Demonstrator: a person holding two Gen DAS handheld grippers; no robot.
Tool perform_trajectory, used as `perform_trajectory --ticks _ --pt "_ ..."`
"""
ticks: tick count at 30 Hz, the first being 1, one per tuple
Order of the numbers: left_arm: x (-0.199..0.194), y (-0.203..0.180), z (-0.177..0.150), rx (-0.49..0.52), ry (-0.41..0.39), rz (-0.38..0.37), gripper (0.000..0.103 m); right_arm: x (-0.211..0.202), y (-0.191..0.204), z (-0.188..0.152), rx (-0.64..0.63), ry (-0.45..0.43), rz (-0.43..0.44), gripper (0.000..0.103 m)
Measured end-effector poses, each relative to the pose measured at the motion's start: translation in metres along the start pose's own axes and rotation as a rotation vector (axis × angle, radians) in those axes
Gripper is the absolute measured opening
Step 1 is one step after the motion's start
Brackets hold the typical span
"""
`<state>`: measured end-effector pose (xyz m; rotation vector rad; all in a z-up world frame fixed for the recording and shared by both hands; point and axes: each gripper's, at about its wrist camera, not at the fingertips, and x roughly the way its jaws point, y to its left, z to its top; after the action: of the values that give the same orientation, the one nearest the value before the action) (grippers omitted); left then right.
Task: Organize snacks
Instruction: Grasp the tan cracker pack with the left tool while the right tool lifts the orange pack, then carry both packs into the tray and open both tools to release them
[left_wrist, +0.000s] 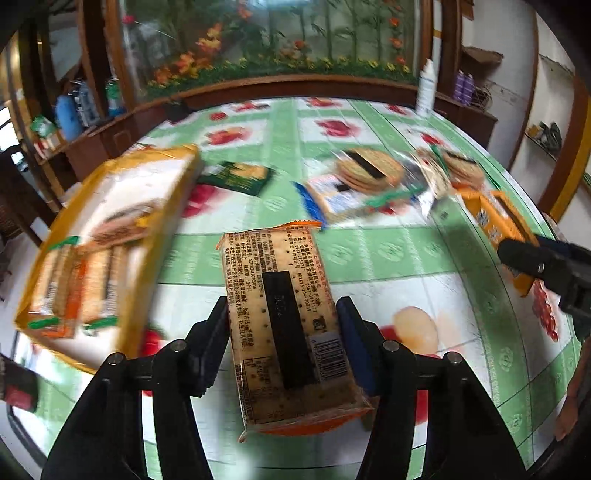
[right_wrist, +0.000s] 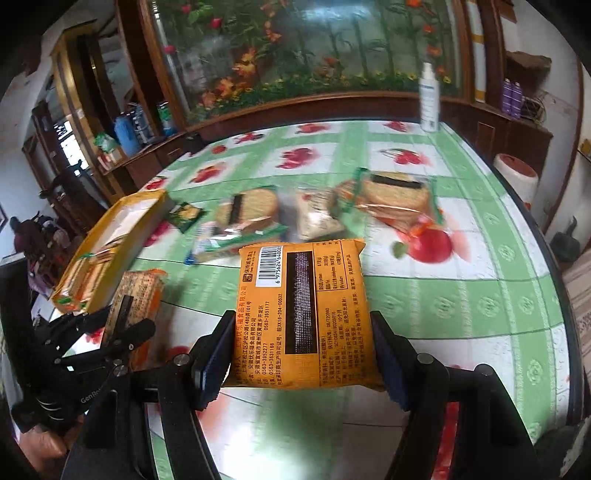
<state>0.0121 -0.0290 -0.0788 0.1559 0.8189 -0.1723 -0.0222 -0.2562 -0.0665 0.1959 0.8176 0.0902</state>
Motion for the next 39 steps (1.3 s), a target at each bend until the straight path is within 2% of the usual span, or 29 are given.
perform_trajectory --ticks 12,27,35,39 --pt "-0.017 0.072 0.005 -0.124 -0.063 0.083 0.056 0.025 0.068 0.009 -0.077 0.026 0.102 0.071" --pt "-0.005 0.144 0.005 -0.248 -0.044 0.152 0.056 0.054 0.159 0.03 -0.2 0.049 0.211 0.071" --pt "0.004 0.182 0.013 -0.3 -0.038 0.201 0.056 0.078 0.212 0.054 -0.255 0.036 0.294 0.071" --pt "0.016 0.204 0.015 -0.344 -0.022 0.2 0.056 0.092 0.235 0.067 -0.271 0.035 0.322 0.071"
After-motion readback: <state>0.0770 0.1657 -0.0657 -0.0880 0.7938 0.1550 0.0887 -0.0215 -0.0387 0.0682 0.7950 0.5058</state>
